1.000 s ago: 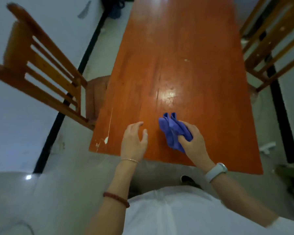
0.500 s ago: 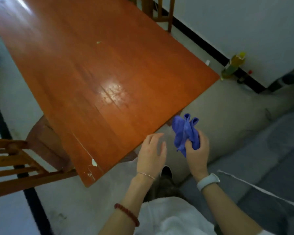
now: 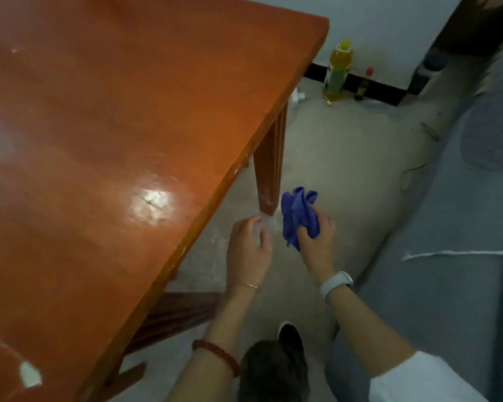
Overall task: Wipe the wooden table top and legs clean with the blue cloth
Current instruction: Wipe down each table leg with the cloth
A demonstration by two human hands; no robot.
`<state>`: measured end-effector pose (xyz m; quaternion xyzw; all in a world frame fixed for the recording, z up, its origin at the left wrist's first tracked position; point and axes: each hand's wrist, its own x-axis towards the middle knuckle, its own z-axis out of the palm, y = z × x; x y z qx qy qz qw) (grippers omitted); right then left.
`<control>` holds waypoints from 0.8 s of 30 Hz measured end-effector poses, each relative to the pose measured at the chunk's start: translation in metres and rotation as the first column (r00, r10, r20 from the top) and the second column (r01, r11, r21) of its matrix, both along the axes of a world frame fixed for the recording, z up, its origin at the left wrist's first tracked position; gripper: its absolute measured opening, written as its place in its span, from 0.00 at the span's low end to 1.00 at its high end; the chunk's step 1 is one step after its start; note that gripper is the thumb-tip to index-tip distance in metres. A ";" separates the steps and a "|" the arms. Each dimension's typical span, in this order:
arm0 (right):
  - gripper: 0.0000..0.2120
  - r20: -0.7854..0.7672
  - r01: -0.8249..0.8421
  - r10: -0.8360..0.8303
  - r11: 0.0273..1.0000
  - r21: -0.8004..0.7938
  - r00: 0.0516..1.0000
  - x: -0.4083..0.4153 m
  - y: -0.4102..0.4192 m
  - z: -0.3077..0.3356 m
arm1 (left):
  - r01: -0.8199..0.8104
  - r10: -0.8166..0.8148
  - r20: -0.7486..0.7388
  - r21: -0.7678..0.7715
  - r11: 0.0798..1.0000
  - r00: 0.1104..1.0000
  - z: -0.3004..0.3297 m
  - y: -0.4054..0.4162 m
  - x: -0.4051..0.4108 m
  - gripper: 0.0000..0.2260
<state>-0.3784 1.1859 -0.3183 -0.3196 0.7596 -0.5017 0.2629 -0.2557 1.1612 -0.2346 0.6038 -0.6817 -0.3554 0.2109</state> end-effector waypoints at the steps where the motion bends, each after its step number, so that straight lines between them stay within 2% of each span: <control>1: 0.15 -0.021 -0.004 0.004 1.000 -0.007 1.000 -0.001 -0.007 -0.017 | -0.014 0.014 -0.011 -0.039 0.999 1.000 -0.017 -0.010 -0.003 0.14; 4: 0.18 -0.179 -0.037 0.018 0.994 -0.102 0.984 -0.008 -0.032 -0.058 | -0.082 0.077 -0.047 -0.116 0.990 0.996 -0.058 -0.041 -0.017 0.14; 8: 0.21 -0.494 -0.108 -0.115 0.910 -0.400 0.862 -0.031 -0.075 -0.076 | -0.145 0.119 -0.107 -0.285 0.948 0.987 -0.084 -0.081 -0.027 0.14; 11: 0.19 -0.704 -0.268 -0.231 0.810 -0.522 0.671 -0.047 -0.108 -0.068 | -0.167 0.111 -0.154 -0.427 0.889 0.982 -0.092 -0.102 -0.020 0.14; 14: 0.13 -0.817 -0.419 -0.382 0.717 -0.557 0.433 -0.052 -0.147 -0.047 | -0.219 0.152 -0.179 -0.461 0.860 0.972 -0.102 -0.112 -0.016 0.15; 16: 0.15 -0.857 -0.433 -0.445 0.740 -0.515 0.260 -0.052 -0.171 -0.036 | -0.205 0.168 -0.119 -0.482 0.852 0.979 -0.114 -0.118 -0.017 0.16; 19: 0.20 -0.928 -0.402 -0.372 0.844 -0.355 0.039 -0.050 -0.190 -0.055 | -0.171 0.177 -0.032 -0.483 0.859 0.984 -0.139 -0.125 -0.014 0.19; 21: 0.19 -0.961 -0.388 -0.273 0.892 -0.233 -0.050 -0.054 -0.190 -0.091 | -0.173 0.180 -0.028 -0.458 0.872 0.983 -0.157 -0.126 -0.010 0.20; 24: 0.20 -0.984 -0.376 0.023 0.922 0.089 -0.177 -0.059 -0.181 -0.162 | -0.163 0.163 -0.037 -0.422 0.892 0.986 -0.182 -0.127 -0.004 0.21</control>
